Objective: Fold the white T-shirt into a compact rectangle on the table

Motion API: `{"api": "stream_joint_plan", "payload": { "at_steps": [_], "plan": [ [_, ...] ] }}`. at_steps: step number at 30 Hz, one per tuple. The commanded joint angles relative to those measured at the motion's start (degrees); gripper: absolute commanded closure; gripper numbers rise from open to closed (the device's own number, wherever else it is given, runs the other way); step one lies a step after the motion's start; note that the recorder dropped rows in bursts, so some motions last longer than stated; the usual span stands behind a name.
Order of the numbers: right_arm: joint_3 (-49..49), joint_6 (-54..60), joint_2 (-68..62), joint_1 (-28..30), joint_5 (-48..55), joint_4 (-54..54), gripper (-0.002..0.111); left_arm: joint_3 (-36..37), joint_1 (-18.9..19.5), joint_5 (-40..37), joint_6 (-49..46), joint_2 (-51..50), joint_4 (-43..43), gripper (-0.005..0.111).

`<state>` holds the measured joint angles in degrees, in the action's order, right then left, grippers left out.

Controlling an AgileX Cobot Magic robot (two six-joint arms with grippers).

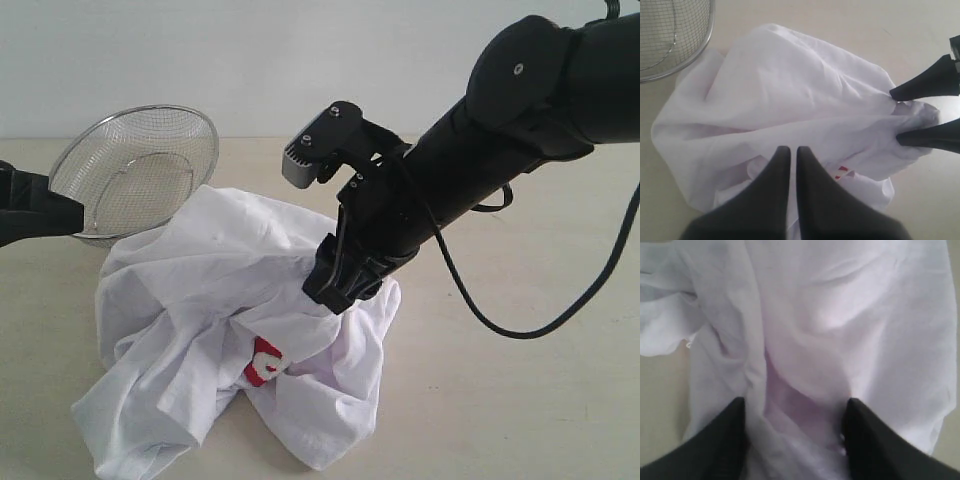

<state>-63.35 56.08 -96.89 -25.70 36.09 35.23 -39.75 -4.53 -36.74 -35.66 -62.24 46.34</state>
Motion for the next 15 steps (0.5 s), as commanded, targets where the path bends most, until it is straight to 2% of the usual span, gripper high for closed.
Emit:
{"api": "stream_joint_plan", "payload": {
  "at_steps": [1, 2, 9, 15],
  "plan": [
    [-0.27, -0.84, 0.31, -0.12, 1.82, -0.03, 0.103, 0.17, 0.19, -0.18, -0.38, 0.56, 0.18, 0.102],
    [-0.27, -1.20, 0.57, -0.12, 1.82, 0.09, 0.108, 0.17, 0.19, -0.18, -0.38, 0.56, 0.18, 0.102],
    [-0.71, -2.81, 7.62, -0.01, -4.15, 0.09, 0.109, 0.17, 0.19, -0.56, -0.39, 0.56, 0.18, 0.102],
    [-9.20, -7.75, 18.09, -0.01, -4.65, -1.56, 0.109, 0.17, 0.19, -1.06, -0.39, 0.56, 0.18, 0.102]
  ]
}}
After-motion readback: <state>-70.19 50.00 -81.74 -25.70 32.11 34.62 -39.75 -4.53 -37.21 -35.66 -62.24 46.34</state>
